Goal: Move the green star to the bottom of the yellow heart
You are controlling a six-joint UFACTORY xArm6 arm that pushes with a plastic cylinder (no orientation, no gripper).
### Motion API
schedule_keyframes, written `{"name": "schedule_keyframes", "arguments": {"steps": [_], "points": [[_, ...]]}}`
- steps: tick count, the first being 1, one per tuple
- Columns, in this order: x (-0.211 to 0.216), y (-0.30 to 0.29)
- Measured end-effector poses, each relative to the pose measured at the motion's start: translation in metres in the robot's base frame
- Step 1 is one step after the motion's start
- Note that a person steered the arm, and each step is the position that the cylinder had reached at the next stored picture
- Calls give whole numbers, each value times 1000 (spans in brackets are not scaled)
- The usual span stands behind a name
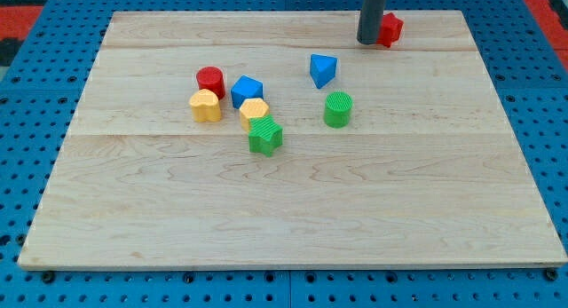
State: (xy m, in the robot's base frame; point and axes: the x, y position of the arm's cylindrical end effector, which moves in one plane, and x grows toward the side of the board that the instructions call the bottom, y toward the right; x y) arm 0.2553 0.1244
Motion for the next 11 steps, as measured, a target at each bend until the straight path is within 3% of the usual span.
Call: {"name": "schedule_keyframes", "arguments": {"steps": [2, 3, 5, 7, 9, 11], "points": [[-1, 0], [18, -17], [87, -27], [193, -36], [200, -169], [159, -229]]}}
